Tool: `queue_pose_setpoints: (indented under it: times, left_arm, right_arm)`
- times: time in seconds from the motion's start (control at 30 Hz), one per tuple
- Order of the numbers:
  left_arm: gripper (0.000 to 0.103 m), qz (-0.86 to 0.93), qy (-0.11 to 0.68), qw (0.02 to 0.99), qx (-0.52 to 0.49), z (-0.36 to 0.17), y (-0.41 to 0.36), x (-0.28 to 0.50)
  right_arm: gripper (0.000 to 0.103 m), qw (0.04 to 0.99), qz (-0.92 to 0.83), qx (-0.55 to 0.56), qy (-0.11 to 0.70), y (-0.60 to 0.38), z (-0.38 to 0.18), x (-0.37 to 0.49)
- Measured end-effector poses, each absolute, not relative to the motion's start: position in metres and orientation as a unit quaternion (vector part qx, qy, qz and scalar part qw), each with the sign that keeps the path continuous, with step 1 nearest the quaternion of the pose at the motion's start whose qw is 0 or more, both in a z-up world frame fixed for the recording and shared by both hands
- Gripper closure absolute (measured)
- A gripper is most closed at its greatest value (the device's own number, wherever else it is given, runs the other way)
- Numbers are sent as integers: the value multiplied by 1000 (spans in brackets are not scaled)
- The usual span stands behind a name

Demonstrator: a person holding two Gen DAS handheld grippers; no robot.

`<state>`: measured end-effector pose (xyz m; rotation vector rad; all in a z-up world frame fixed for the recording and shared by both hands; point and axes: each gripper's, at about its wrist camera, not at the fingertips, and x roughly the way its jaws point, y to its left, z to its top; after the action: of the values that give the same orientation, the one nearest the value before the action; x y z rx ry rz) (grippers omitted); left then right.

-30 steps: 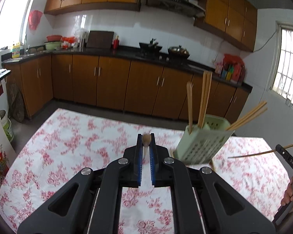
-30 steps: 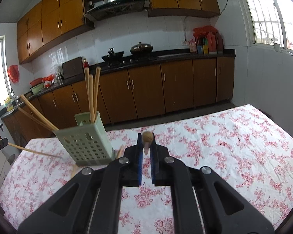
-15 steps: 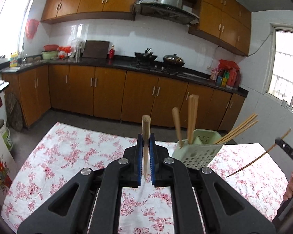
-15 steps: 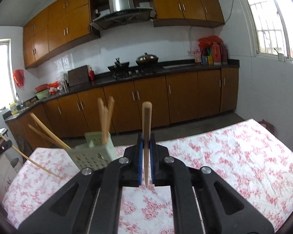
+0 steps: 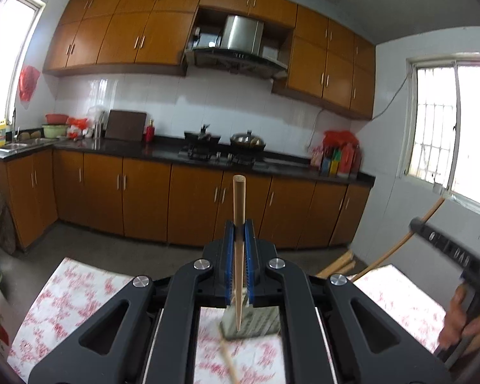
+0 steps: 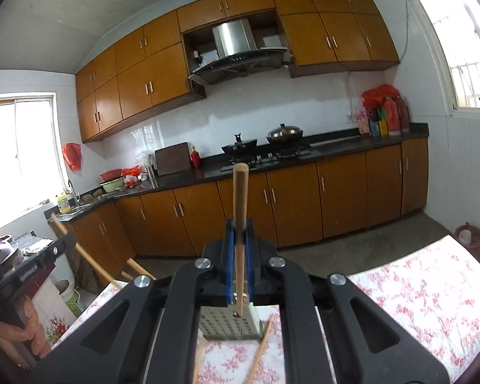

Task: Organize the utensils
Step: 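Lower both chopsticks upright into the green holder, then open both grippers to release the chopsticks into the holder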

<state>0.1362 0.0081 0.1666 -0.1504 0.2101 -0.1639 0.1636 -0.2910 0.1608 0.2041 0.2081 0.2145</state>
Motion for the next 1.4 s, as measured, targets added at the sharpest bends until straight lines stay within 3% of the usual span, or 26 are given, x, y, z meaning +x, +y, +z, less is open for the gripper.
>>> queue_pose_setpoints:
  times: [0.27,0.77,1.4]
  left_arm:
    - [96,-58,67,991,-96,173,-10,176]
    - [96,-45,126,984,-119,125,-8,216]
    - [96,-41,137,981,-134,134,18,185]
  right_arm:
    - [95,986,104,100,89,-272,155,197]
    - [95,977,103,111,152,-259,108,261]
    - [89,981,50,124,140,-301,97,211]
